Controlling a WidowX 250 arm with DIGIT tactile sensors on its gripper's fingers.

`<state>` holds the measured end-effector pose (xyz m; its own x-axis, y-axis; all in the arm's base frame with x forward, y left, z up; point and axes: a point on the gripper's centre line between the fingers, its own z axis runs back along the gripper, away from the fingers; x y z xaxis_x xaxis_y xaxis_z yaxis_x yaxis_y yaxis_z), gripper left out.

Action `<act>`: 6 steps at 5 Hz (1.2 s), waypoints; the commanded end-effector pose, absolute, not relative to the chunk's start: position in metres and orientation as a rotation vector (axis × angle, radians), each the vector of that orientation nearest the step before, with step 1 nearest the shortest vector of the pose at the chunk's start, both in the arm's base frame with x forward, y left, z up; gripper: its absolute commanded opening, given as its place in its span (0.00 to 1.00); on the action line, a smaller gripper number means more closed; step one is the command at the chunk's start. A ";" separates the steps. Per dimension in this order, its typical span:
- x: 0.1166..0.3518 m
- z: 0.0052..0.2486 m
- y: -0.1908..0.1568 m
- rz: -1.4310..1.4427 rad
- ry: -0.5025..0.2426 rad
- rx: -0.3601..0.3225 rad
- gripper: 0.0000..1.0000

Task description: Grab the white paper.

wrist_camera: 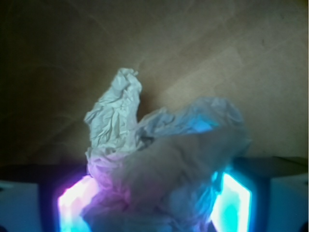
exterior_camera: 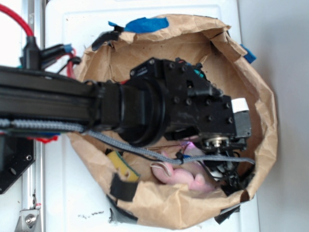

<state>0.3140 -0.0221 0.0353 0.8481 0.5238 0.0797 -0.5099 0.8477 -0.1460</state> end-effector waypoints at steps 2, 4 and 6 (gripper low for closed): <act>0.280 0.144 0.041 0.415 -0.102 -0.033 0.00; 0.262 0.182 0.041 0.317 -0.095 -0.058 0.00; 0.263 0.179 0.035 0.324 -0.117 -0.034 0.00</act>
